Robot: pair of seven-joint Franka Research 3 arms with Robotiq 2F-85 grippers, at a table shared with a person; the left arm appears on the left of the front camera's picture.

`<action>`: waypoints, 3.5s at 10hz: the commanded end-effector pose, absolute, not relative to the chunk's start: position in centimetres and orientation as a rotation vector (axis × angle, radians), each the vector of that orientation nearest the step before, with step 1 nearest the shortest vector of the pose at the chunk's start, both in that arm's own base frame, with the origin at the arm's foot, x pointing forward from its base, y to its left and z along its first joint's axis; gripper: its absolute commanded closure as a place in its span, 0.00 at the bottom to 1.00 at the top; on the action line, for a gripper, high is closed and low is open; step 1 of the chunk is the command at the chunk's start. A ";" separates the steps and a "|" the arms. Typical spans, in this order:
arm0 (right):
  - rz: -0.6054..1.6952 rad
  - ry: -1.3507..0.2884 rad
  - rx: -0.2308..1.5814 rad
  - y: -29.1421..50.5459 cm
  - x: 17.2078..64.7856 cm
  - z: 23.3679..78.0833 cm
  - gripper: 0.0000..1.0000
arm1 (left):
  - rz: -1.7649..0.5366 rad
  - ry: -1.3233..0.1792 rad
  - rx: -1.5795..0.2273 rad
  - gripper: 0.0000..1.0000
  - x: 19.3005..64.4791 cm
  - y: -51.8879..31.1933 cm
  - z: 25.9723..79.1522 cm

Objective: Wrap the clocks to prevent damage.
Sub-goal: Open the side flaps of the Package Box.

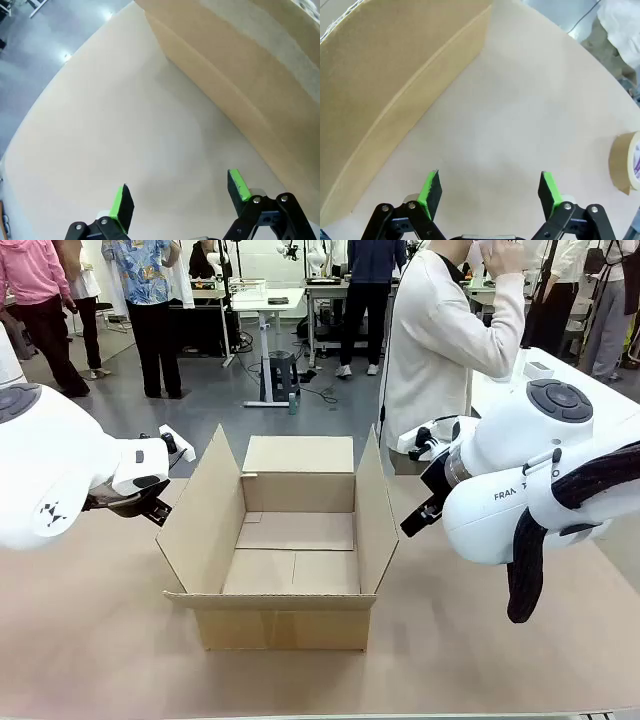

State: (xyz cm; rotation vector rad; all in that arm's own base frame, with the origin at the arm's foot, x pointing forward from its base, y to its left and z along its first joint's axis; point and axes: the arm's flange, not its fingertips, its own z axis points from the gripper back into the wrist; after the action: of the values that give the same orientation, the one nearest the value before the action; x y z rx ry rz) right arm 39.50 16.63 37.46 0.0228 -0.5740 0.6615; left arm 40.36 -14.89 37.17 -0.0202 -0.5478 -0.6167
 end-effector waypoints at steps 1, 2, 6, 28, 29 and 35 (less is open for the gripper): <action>0.662 -0.574 0.023 16.6 39.5 37.5 0.00 | -0.617 -0.548 -0.020 0.00 40.4 -14.9 37.2; 0.662 -0.574 0.023 16.6 39.5 37.5 0.00 | -0.617 -0.548 -0.020 0.00 40.4 -14.9 37.2; 0.662 -0.574 0.023 16.6 39.5 37.5 0.00 | -0.617 -0.548 -0.020 0.00 40.4 -14.9 37.2; 1.122 -0.718 0.575 1.3 27.6 65.0 0.00 | -1.289 -0.661 -0.373 0.00 29.3 -3.6 63.2; 1.066 -0.746 0.538 0.2 27.5 64.7 0.00 | -1.255 -0.679 -0.371 0.00 28.7 -1.8 63.6; 0.934 -0.727 0.393 -1.7 26.2 63.5 1.00 | -1.102 -0.691 -0.312 0.65 27.9 5.1 65.8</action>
State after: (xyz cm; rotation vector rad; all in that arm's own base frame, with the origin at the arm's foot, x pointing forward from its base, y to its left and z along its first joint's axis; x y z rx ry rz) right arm 26.40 -2.08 63.75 0.3742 -0.7440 0.9364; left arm 27.07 4.96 65.31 -0.3072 -0.7135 -1.0766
